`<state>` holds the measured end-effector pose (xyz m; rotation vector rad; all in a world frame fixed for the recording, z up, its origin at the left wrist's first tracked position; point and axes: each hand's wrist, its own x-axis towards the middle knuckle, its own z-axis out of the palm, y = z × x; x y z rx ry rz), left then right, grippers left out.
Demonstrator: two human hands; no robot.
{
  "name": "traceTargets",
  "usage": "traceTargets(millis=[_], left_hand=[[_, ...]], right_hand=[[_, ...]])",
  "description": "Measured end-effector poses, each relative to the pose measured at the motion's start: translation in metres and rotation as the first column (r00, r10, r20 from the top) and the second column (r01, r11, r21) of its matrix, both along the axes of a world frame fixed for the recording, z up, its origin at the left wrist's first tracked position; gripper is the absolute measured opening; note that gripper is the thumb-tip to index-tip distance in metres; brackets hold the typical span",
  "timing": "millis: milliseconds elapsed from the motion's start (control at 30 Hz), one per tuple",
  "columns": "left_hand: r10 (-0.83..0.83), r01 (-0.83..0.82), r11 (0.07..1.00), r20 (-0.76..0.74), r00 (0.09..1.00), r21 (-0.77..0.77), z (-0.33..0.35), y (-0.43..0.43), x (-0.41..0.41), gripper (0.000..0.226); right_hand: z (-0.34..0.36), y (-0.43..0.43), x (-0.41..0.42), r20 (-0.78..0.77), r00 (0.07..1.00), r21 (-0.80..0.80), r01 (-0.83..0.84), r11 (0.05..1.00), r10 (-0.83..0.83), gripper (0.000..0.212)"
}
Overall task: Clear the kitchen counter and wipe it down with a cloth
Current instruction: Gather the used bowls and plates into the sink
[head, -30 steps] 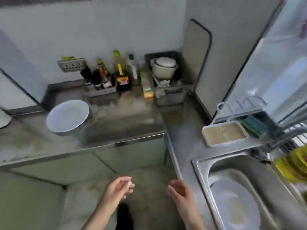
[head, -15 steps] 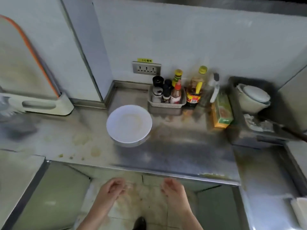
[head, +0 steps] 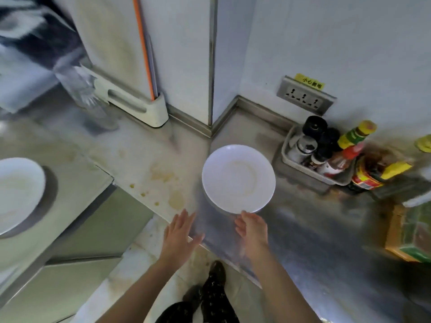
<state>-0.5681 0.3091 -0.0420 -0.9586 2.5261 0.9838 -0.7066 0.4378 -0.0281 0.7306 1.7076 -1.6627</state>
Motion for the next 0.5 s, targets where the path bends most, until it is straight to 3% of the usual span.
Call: traceTargets(millis=[100, 200, 333, 433, 500], left_hand=[[-0.068, 0.071, 0.997, 0.106, 0.992, -0.028, -0.012, 0.008, 0.003, 0.066], [-0.064, 0.068, 0.997, 0.094, 0.994, -0.046, -0.020, 0.009, 0.008, 0.065], [-0.058, 0.060, 0.998, 0.053, 0.997, -0.032, -0.023, 0.004, 0.011, 0.064], [0.120, -0.119, 0.993, -0.114, 0.986, 0.020, -0.011, -0.002, 0.010, 0.060], [0.331, -0.321, 0.944, -0.243, 0.912, 0.082, 0.003, -0.008, 0.010, 0.048]], right_hand=[[-0.007, -0.009, -0.013, 0.093, 0.987, -0.022, 0.131, 0.991, -0.128, 0.009], [-0.011, -0.015, -0.020, 0.158, 0.966, -0.083, 0.219, 0.972, -0.204, 0.019], [-0.016, -0.019, -0.025, 0.095, 0.982, -0.029, 0.168, 0.985, -0.165, 0.032], [-0.008, -0.025, -0.027, -0.007, 0.996, 0.008, 0.085, 0.996, -0.085, 0.032], [0.000, -0.030, -0.024, -0.067, 0.998, 0.029, -0.013, 0.999, 0.015, 0.030]])
